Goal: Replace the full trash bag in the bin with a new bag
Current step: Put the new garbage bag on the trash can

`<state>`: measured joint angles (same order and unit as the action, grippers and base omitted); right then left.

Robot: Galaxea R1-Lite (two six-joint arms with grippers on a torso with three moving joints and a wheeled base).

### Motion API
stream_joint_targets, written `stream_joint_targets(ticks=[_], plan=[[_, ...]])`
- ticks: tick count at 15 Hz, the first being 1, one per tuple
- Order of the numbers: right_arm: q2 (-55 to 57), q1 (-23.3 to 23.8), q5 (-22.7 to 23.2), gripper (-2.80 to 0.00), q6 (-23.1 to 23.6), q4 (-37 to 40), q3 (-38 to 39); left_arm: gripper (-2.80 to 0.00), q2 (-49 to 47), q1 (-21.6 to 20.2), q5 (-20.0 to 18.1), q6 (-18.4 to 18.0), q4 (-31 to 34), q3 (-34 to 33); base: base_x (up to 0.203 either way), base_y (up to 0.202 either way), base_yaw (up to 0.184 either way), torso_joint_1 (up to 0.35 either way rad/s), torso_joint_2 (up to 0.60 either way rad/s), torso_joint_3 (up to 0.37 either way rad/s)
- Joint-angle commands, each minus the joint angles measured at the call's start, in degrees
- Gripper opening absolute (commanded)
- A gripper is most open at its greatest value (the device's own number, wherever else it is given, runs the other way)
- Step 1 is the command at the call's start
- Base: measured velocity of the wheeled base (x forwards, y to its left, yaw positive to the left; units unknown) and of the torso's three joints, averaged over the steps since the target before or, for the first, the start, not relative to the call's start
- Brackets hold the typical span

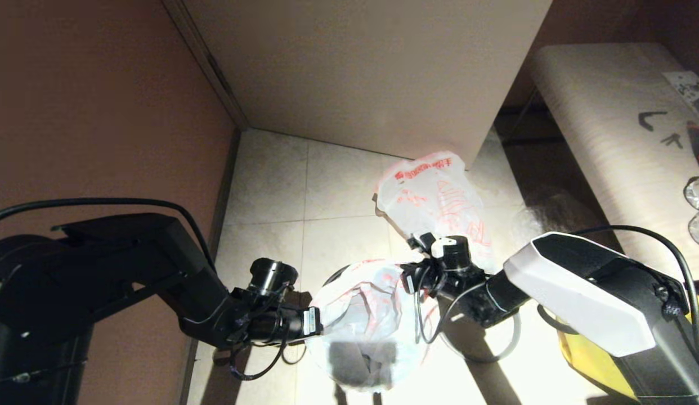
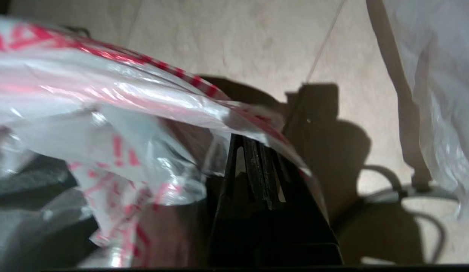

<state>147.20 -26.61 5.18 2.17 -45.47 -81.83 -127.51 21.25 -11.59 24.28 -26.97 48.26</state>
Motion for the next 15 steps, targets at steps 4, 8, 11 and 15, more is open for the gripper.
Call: stream_joint_targets(ticks=[4,8,11,15], plan=[[-6.5,-4.6,0.2,-2.8,-0.8,-6.2,2.6,-2.8,0.7,0.4,-0.2,-0.4,-0.1,-0.7,0.0,0.0,0.0,0.0,0.0,0.0],[-7.1,-6.6,0.1,-2.8,-0.8,-6.1,4.0,-2.8,1.0,0.8,-0.4,-0.4,-0.1,-1.0,0.0,0.0,0.0,0.0,0.0,0.0],[-6.2,-8.8,0.1,-2.8,-0.8,-6.1,4.1,-2.8,1.1,1.2,-0.5,-0.4,-0.1,-1.1,0.0,0.0,0.0,0.0,0.0,0.0],[-4.6,-11.4,0.1,-2.8,-0.8,-5.3,3.1,-2.8,1.4,1.3,-0.7,-0.3,-0.1,-1.2,0.0,0.0,0.0,0.0,0.0,0.0]])
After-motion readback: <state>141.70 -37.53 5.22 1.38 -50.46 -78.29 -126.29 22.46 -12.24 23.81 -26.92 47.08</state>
